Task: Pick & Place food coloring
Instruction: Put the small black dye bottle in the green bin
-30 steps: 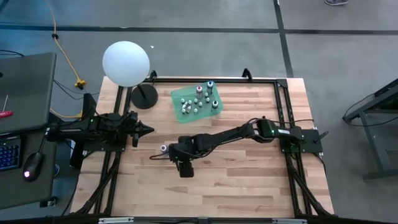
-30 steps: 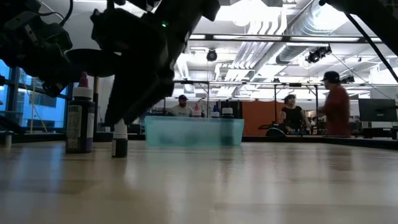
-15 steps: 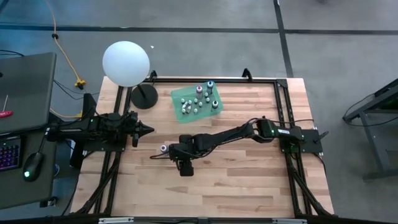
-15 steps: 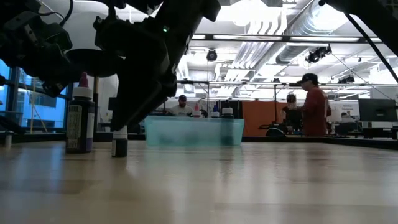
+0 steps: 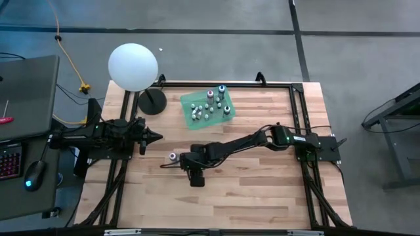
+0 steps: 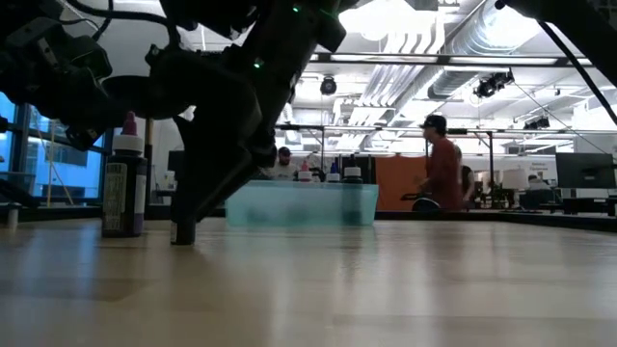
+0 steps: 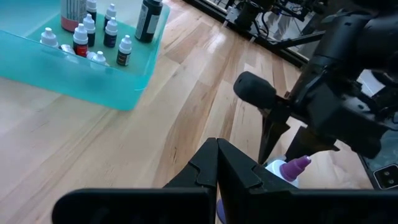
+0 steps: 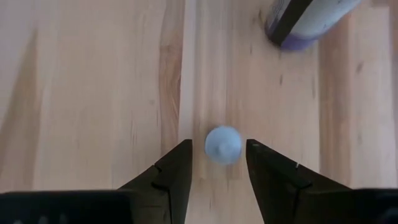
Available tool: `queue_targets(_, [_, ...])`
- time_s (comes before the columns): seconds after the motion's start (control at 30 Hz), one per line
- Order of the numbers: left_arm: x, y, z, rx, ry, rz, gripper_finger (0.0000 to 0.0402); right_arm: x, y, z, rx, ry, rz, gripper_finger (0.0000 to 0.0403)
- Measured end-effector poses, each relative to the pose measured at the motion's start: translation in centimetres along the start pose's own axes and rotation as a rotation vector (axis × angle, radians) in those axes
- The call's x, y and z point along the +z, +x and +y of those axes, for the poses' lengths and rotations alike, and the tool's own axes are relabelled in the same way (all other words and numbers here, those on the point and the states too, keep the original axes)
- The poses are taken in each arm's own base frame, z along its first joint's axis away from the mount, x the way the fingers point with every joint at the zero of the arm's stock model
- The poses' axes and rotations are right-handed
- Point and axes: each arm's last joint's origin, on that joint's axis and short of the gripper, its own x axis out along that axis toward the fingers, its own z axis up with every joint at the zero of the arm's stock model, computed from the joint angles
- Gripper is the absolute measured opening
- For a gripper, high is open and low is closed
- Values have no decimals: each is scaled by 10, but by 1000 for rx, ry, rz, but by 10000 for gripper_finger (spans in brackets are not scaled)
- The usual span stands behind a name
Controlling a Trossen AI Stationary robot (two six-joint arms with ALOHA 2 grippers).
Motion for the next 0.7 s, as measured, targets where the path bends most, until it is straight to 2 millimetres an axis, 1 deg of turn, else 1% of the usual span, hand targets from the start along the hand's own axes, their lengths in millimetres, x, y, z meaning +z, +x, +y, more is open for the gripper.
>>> queue_targets(0.23, [0, 0, 0, 0, 0, 0, 0, 5, 0, -2, 0, 3, -43, 142])
queue_targets(0.4, [0, 0, 0, 0, 0, 0, 0, 4, 0, -2, -5, 4, -33, 138])
queue_targets(0.53, [0, 0, 0, 0, 0, 0, 0, 3, 0, -2, -6, 4, -30, 124])
queue_targets(0.7, [0, 0, 0, 0, 0, 0, 0, 3, 0, -2, -6, 4, -31, 97])
